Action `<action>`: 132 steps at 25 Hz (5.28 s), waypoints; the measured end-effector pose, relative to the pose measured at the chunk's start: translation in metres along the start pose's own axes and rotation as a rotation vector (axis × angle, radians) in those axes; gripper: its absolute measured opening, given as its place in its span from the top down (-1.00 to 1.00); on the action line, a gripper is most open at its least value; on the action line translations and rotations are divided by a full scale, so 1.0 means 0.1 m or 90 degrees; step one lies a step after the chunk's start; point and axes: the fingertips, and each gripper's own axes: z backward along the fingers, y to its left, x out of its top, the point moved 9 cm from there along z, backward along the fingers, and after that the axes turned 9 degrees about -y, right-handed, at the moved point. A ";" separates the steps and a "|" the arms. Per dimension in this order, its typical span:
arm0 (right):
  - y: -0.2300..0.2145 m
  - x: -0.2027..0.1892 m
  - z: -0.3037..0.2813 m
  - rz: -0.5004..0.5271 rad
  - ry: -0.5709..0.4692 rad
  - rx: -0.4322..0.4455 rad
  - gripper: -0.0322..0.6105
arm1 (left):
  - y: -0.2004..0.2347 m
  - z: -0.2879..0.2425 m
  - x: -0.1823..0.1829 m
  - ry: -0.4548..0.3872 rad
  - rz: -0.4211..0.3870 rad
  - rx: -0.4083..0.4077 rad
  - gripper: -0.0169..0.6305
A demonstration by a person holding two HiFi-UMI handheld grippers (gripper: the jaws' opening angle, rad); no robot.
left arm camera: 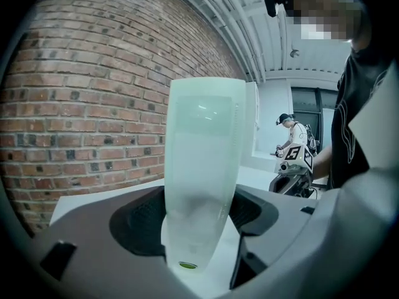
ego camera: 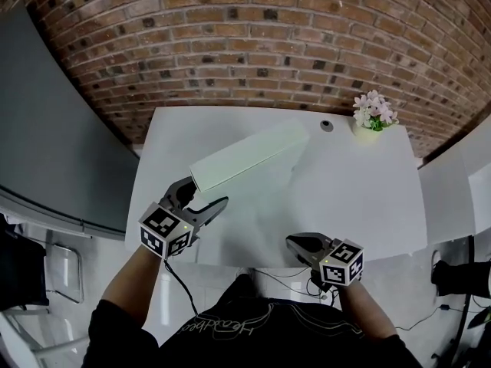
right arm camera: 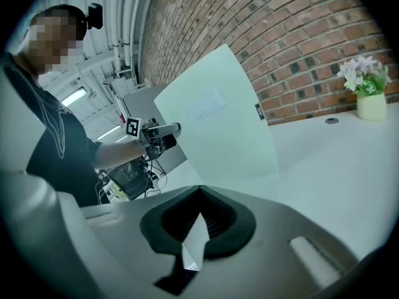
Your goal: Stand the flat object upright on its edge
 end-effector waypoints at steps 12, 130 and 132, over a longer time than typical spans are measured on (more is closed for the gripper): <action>0.20 -0.14 0.11 0.009 0.013 0.036 0.89 | -0.31 0.36 -0.10 -0.013 0.018 0.133 0.02; -1.00 0.55 -0.07 -0.038 -0.050 -0.083 0.89 | 0.51 -1.29 0.32 -0.033 0.129 0.598 0.01; -1.00 0.53 -0.06 -0.041 -0.051 -0.085 0.89 | 0.50 -1.29 0.33 -0.029 0.132 0.592 0.01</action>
